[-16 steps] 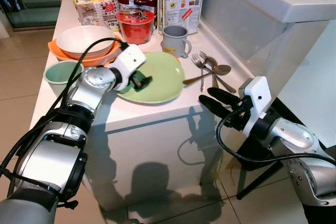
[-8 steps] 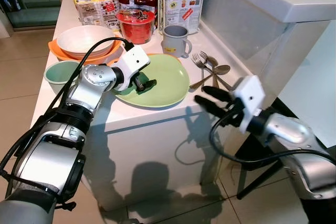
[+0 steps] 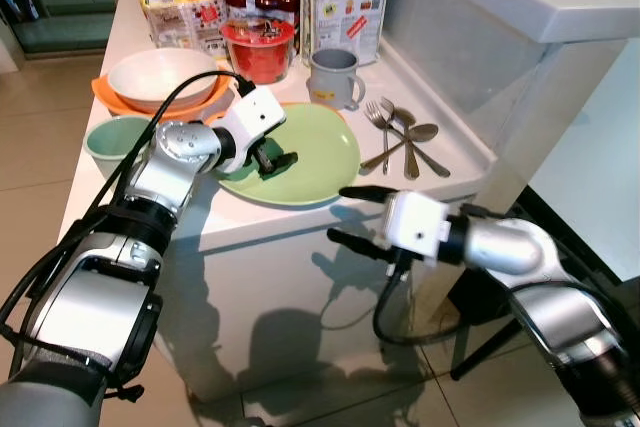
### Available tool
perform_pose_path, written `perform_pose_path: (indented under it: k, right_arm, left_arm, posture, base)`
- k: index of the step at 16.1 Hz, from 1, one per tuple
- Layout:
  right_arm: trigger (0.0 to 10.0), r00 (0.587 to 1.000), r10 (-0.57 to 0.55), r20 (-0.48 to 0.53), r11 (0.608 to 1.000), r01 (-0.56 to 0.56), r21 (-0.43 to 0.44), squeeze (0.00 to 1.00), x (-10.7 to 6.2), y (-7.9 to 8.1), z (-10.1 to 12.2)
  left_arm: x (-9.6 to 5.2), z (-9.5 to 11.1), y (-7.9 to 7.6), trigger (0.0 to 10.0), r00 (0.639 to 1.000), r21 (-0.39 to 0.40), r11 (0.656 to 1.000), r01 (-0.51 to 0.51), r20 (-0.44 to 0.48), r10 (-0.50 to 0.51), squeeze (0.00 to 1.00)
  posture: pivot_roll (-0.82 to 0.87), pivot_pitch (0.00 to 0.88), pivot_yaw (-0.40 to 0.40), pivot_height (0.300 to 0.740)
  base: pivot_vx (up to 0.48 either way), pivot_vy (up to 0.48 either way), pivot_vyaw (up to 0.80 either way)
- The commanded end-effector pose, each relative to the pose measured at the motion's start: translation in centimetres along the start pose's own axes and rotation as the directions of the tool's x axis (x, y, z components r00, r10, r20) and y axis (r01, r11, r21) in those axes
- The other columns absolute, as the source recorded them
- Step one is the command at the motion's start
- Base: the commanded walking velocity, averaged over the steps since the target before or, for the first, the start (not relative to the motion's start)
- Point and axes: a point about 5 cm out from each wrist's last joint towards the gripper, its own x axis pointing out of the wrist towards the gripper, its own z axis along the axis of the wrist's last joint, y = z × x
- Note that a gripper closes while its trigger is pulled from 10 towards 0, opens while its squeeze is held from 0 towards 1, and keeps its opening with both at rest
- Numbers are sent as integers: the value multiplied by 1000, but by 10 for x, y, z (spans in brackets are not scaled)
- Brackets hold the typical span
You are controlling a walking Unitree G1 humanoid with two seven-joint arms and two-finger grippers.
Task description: Setting the table
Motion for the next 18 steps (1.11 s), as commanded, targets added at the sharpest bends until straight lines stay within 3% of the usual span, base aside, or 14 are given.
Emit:
perform_pose_path:
  k: [1,5,6,7,15,16,18]
  right_arm:
    - [10000,1000,11,-10,997,-12,-72,1000,5,-3,0]
    - [10000,997,46,-68,977,-59,-203,1000,20,-9,-4]
    - [10000,993,60,-105,968,-84,-239,71,24,-11,-8]
    - [10000,989,63,-134,958,-97,-269,0,27,-12,-11]
    - [10000,980,-8,-199,912,-75,-403,0,45,-22,-23]
    - [7725,981,-7,-192,913,-72,-402,0,46,-24,-22]
    - [0,982,0,-187,910,-77,-406,0,48,-25,-22]
  left_arm:
    - [1,-6,-5,10000,999,10,999,34,-36,-34,0]
    - [1,-6,-4,10000,998,15,999,38,-44,-37,0]
    - [2,-6,-5,10000,998,16,999,41,-45,-40,0]
    - [3,-5,-5,10000,998,16,999,42,-45,-42,0]
    - [5,-4,-9,10000,997,27,998,59,-43,-58,0]
    - [4,-4,-8,10000,997,30,998,59,-42,-58,0]
    - [4,-3,-8,10000,997,34,998,61,-41,-59,0]
  posture:
    - [27,0,-36,740]
    - [32,0,-24,740]
    - [36,0,-27,740]
    - [36,0,-24,740]
    - [38,0,-23,740]
    - [38,0,-24,740]
    - [38,0,-25,740]
  base:
    - [0,0,0]
    - [0,0,0]
    - [0,0,0]
    - [0,0,0]
    - [0,0,0]
    - [0,0,0]
    - [0,0,0]
